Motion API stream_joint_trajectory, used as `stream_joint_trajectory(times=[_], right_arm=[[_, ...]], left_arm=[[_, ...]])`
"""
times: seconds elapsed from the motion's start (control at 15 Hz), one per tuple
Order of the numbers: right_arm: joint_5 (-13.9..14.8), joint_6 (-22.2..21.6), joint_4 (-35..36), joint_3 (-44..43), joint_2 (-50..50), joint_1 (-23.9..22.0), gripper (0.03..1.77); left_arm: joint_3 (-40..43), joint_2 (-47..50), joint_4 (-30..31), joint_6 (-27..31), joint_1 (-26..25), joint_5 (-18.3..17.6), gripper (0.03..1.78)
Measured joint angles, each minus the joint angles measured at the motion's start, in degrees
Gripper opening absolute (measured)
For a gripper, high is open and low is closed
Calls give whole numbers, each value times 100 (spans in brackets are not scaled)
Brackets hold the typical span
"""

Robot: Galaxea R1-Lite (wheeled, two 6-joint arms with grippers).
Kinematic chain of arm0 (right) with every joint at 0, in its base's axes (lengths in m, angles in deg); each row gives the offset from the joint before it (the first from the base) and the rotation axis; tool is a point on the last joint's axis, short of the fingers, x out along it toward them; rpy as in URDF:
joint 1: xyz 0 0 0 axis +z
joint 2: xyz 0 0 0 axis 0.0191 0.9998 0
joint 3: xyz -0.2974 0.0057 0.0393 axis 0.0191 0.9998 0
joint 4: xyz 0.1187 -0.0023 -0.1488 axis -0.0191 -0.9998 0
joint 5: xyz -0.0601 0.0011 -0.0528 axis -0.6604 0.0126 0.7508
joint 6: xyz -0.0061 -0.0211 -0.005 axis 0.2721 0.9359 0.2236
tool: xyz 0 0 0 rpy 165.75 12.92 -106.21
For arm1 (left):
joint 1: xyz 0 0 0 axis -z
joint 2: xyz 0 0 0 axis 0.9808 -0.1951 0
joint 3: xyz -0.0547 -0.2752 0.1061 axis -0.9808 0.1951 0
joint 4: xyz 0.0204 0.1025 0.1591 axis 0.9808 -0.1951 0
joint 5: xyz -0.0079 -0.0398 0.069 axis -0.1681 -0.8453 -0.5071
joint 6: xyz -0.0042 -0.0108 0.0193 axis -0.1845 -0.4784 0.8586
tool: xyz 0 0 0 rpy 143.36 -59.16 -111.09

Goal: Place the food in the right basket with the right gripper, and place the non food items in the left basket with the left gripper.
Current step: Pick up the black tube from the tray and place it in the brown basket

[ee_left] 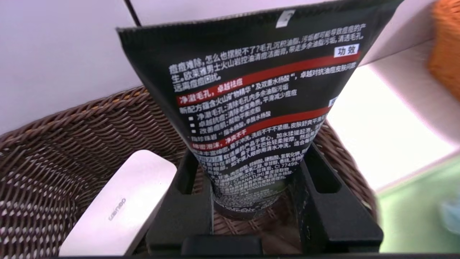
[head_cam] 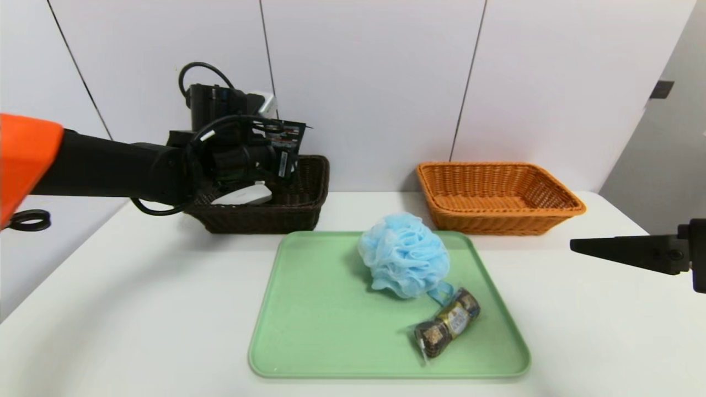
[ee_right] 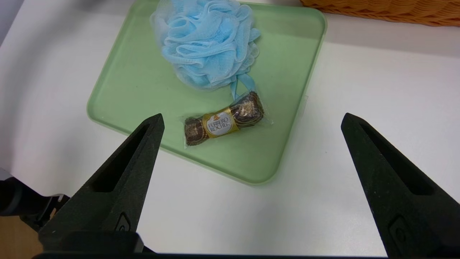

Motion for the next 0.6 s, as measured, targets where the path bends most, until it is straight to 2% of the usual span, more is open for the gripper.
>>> stream_joint_trajectory(times=[0.33, 0.6], right_arm=[[10, 9, 2, 94, -4, -38, 170], [24, 7, -4, 132, -4, -52, 170]], left_arm=[[-444, -805, 4, -134, -116, -2, 62], [-540, -1089, 6, -208, -124, -9, 61]])
